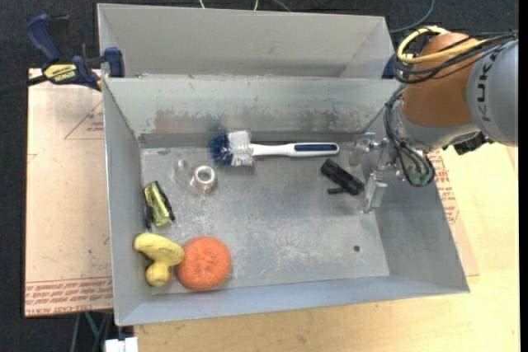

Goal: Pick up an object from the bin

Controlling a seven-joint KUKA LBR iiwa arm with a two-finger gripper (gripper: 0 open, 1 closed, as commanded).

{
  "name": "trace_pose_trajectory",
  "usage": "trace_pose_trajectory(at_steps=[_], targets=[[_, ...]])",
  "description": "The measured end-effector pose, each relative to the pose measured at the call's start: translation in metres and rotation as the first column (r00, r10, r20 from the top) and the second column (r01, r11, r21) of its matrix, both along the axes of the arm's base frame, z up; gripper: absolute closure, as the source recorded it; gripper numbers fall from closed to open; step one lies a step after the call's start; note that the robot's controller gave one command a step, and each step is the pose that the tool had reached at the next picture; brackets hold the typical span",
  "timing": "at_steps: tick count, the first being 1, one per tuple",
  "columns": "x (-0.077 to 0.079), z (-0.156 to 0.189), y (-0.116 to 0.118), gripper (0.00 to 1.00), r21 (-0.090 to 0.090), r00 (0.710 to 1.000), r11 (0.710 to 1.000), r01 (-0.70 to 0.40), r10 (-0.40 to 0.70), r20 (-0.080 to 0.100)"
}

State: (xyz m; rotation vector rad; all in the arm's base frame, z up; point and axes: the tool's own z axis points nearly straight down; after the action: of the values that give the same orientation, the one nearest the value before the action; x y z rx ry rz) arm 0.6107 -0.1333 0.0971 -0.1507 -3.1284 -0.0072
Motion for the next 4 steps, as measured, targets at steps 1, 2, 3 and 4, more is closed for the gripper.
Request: trace_pose_trajectory(at_steps=[1,2,3,4], targets=[[-0.017,-0.028,0.013,0.0,-0.001,0.992,0.993,0.122,-0.122,0.027],[-0.004,-0.027,0.004,1.0,-0.001,0.984,0.984,0.175,-0.175,0.006],[-0.004,-0.027,0.004,1.0,-0.001,0.984,0.984,0.175,-0.175,0.006],[-0.004,-0.014,0.004,1.0,0.0,0.985,0.985,0.175,-0.175,0.006]])
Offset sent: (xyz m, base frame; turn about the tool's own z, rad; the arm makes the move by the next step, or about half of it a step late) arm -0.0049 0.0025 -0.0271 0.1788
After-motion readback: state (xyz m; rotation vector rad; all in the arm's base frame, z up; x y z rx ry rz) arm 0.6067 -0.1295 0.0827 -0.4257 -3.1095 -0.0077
